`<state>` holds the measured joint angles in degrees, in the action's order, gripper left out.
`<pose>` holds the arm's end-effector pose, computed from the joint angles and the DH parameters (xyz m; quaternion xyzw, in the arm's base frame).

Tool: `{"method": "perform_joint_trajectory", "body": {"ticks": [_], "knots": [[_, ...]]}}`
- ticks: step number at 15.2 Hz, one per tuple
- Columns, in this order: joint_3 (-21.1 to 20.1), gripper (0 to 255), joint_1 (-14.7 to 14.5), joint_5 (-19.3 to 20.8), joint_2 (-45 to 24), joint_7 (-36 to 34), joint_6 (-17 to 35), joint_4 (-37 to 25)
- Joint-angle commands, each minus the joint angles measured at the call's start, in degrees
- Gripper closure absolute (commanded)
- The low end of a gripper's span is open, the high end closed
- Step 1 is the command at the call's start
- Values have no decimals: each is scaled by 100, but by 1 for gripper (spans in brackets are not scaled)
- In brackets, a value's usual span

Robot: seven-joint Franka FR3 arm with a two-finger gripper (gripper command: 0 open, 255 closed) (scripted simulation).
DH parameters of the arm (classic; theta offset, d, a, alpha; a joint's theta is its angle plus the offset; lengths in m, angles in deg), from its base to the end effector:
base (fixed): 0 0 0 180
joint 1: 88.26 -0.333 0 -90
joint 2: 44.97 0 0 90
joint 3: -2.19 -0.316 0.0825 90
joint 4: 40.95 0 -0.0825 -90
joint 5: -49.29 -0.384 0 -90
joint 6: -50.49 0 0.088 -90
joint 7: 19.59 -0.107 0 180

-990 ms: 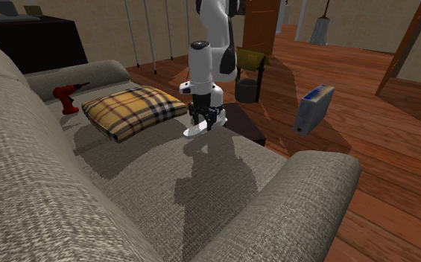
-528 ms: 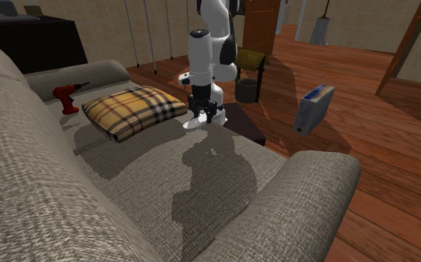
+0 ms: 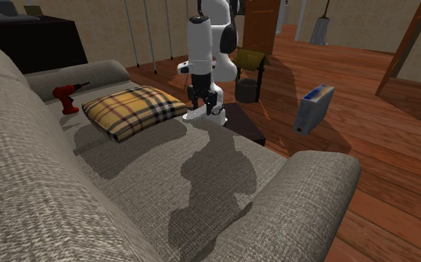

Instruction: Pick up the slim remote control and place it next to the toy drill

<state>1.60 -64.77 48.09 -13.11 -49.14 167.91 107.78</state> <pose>0.3432 -0.1438 0.4388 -0.8946 0.4468 -0.0044 0.0069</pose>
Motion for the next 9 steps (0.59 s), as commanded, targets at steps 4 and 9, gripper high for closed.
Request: {"method": "perform_joint_trajectory", "body": {"ticks": [4, 9], "knots": [[0, 255, 0, 3, 120, -8, -432, -311], [3, 255, 1, 7, 196, -13, -842, -645]]}}
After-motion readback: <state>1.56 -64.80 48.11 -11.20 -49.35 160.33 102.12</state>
